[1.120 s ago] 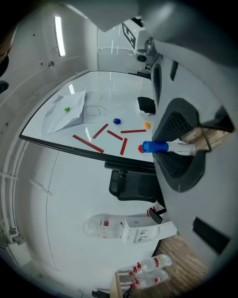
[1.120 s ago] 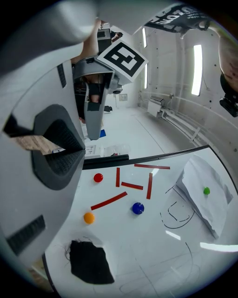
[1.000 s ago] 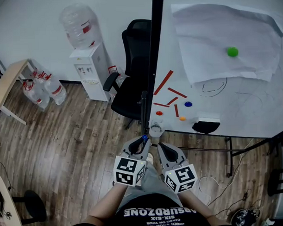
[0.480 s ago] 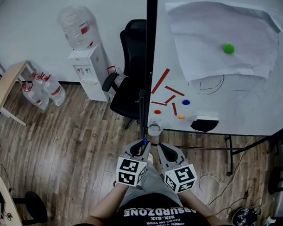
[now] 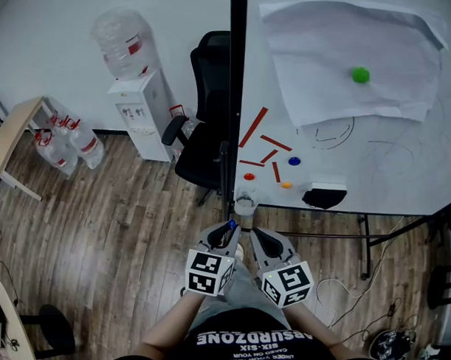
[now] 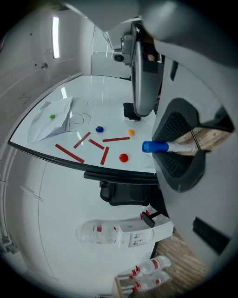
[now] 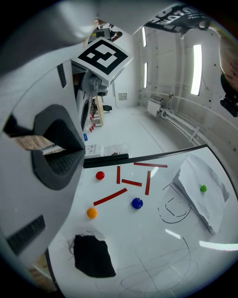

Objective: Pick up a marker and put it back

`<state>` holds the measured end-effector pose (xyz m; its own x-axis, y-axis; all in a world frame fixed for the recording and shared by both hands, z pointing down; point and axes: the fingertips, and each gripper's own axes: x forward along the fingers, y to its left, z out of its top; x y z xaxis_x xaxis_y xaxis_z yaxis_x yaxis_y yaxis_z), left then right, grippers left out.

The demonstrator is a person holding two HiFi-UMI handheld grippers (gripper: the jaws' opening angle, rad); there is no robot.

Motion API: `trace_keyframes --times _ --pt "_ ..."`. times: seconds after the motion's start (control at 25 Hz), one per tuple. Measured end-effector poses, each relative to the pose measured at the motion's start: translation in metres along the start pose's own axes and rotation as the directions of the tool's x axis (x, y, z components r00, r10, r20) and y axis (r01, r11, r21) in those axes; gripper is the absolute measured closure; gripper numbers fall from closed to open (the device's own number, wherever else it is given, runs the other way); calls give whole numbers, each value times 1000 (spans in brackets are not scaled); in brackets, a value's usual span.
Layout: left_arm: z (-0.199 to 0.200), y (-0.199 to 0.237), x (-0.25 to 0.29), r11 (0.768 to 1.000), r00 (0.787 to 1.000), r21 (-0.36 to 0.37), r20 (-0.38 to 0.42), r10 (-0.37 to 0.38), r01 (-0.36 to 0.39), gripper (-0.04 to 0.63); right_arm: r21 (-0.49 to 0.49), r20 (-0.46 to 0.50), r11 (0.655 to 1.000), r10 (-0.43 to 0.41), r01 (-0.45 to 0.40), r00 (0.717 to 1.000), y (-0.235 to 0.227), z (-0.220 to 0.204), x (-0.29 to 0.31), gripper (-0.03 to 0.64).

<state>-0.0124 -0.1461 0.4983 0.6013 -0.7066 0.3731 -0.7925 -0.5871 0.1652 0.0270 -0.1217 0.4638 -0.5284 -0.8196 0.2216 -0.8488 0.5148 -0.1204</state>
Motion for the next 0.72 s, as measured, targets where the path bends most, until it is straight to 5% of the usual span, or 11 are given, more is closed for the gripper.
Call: trace_keyframes --times 0.32,0.72 --pt "7 -5 -2 1000 1000 6 13 -6 6 523 5 4 1000 -8 8 1000 -3 -1 -6 620" --pt "71 3 -25 999 987 33 160 11 -17 525 12 9 1000 -12 12 1000 -3 0 -11 620"
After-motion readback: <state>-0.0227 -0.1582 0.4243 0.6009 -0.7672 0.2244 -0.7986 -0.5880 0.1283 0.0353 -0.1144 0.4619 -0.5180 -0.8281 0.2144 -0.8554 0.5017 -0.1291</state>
